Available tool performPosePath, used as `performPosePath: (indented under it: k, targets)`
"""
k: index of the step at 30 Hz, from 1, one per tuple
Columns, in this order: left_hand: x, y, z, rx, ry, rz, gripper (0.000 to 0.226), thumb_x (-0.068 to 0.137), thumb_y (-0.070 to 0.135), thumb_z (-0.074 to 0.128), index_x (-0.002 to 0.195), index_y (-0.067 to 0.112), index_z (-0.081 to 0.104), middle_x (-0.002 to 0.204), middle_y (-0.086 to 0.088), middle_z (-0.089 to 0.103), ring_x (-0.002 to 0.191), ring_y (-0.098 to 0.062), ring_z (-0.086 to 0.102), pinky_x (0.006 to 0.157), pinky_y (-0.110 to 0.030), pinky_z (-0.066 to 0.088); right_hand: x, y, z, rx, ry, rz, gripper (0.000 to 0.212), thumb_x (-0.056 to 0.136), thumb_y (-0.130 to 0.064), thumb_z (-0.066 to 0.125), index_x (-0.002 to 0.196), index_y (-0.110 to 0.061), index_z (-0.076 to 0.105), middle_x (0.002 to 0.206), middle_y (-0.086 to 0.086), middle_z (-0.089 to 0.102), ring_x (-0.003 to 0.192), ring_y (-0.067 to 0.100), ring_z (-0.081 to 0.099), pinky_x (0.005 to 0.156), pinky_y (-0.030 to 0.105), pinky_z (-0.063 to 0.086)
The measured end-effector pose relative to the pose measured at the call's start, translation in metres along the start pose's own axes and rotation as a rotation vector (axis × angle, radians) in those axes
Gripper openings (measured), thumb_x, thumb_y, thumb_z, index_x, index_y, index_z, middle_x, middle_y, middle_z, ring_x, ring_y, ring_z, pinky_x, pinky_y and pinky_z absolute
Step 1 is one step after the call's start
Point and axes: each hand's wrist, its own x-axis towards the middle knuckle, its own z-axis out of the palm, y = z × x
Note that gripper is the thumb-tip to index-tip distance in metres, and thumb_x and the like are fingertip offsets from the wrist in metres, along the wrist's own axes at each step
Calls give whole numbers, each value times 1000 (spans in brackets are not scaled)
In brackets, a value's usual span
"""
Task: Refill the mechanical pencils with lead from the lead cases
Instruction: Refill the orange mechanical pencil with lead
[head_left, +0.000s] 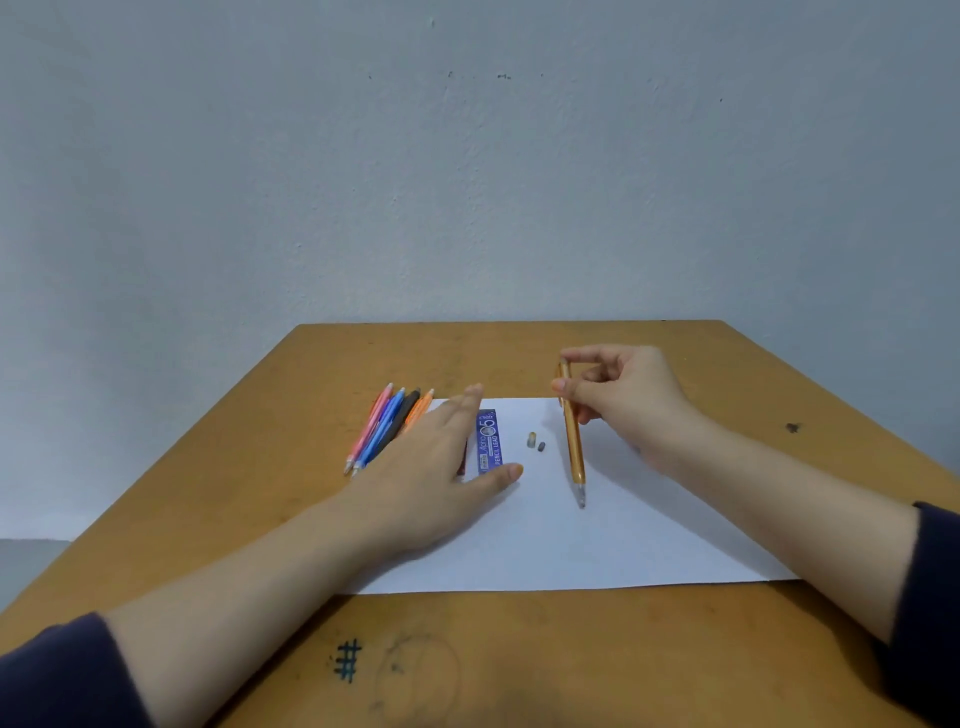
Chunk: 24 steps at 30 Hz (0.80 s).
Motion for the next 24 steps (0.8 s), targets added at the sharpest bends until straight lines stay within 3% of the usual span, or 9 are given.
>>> performPosePath:
  k: [5,9,13,24]
  targets:
    - [5,-1,3,92,-123,-41,89,86,71,31,150,30,-16,158,15,-15,146,-5,0,116,-29,11,5,10,-3,-130,-87,183,26,78,-5,75,102,-9,67,52,-5,61,43,11,56,66,27,55]
    - [5,-2,5,136,-164,-67,88,87,70,31,151,28,-15,158,13,-17,147,-6,0,116,-29,10,5,12,-1,-234,-124,199,22,78,-10,76,97,-15,67,57,2,65,46,11,58,75,30,56]
    - [5,-1,4,155,-184,-67,87,89,69,29,152,25,-11,159,10,-17,147,-7,-4,117,-29,6,2,9,0,-297,-150,207,21,80,-12,74,99,-14,66,54,5,63,46,10,58,59,21,47]
    - [6,1,3,175,-215,-82,87,89,68,27,152,22,-11,159,8,-17,147,-8,-7,117,-30,4,2,10,1,-380,-175,183,24,82,-12,72,105,-10,67,52,4,63,45,9,59,60,20,46]
